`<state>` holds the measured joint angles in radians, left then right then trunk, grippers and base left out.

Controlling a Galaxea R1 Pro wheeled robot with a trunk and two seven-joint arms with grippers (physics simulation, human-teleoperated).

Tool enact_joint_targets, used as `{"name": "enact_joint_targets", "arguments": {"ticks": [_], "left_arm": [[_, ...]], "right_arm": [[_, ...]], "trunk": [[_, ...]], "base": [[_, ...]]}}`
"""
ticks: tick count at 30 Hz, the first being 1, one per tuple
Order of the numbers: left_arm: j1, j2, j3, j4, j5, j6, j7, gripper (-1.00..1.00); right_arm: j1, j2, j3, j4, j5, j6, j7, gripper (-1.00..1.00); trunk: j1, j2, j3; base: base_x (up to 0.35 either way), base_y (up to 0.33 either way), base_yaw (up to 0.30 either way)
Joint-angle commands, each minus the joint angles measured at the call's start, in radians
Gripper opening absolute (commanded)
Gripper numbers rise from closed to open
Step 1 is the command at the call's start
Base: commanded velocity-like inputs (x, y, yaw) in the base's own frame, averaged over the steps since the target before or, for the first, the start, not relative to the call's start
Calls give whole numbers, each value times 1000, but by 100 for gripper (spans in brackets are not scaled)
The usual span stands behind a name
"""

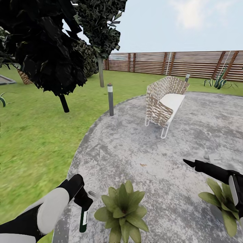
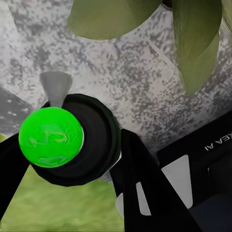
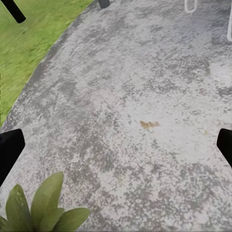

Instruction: Pick up the pesticide atomizer in the garden and spray insectifuge to fully cover both potted plants in the garden.

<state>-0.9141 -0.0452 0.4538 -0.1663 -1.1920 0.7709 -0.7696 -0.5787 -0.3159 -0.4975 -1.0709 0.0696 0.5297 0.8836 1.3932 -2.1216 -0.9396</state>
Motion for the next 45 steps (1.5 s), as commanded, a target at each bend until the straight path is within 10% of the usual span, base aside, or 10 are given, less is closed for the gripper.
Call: {"name": "enact_joint_targets", "arguments": {"ticks": [1,24,30,45], "left_arm": [[0,-1,8,-2,-9,5,-7,-100],[0,8,6,50,-12,5,0,-100],[0,6,3,50,-80,4,6,-100],[15,5,6,53,-84,4,148,-100]], "right_arm": [[-1,0,-3,-1,7,6,8,100],[-1,1,-3,-1,7,6,8,100],[-1,0,-3,-1,7,6,8,100],[-1,1,-3,-1,7,6,8,100]], "trunk": [[0,0,-1],[0,0,-31],[0,0,-41],[0,0,-60]], "base": [[0,152,0],[0,10,0],[0,0,0],[0,0,0]]}}
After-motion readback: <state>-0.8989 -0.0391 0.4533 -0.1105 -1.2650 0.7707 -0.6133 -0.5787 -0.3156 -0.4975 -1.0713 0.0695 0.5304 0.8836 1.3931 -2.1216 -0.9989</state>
